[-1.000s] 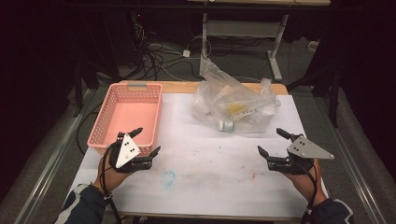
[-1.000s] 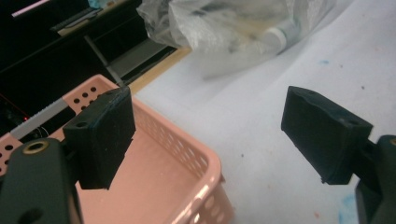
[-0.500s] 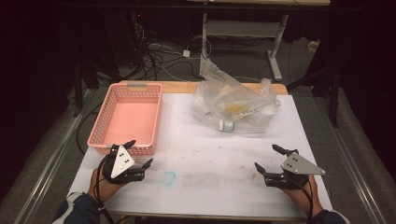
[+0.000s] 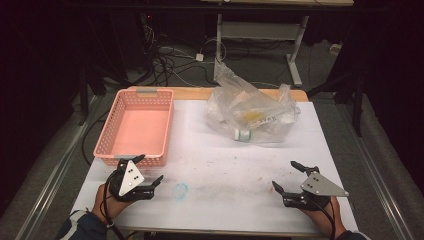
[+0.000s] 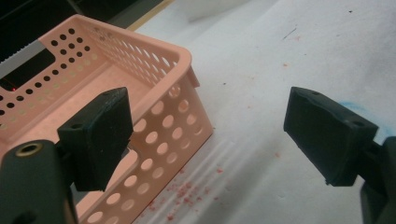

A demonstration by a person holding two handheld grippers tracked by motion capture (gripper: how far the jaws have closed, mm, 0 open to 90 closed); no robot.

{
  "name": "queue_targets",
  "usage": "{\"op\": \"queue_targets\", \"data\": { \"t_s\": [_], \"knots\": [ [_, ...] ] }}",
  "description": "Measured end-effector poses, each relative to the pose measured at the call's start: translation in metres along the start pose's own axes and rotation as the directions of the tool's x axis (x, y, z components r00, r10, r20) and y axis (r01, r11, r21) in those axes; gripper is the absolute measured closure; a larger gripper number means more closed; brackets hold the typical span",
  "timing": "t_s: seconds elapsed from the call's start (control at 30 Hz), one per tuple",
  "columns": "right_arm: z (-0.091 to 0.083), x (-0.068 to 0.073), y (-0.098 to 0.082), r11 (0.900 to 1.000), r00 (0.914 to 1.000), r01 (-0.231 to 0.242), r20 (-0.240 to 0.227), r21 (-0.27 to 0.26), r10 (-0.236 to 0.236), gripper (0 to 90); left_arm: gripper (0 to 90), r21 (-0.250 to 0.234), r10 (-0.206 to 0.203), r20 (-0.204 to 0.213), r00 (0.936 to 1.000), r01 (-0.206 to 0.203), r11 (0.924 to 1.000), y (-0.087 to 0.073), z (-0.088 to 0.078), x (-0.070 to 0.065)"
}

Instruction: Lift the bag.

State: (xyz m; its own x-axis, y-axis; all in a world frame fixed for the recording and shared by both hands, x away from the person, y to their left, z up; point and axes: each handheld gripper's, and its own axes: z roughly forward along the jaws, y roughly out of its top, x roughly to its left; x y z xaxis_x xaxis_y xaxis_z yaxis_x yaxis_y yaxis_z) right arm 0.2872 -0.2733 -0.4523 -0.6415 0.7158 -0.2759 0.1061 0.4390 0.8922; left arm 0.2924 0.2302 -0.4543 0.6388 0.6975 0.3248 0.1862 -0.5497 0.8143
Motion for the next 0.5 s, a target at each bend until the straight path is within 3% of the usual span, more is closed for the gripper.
{"op": "queue_targets", "data": {
  "t_s": [0.5],
  "knots": [
    [-0.0009, 0.0024, 0.0033, 1.000, 0.9999, 0.012, -0.004, -0.009, -0.012, 16.8, 15.2, 0.002, 0.024, 0.016, 0.9996, -0.024, 0.9997, 0.0020, -0.0006, -0.0035]
  ]
}}
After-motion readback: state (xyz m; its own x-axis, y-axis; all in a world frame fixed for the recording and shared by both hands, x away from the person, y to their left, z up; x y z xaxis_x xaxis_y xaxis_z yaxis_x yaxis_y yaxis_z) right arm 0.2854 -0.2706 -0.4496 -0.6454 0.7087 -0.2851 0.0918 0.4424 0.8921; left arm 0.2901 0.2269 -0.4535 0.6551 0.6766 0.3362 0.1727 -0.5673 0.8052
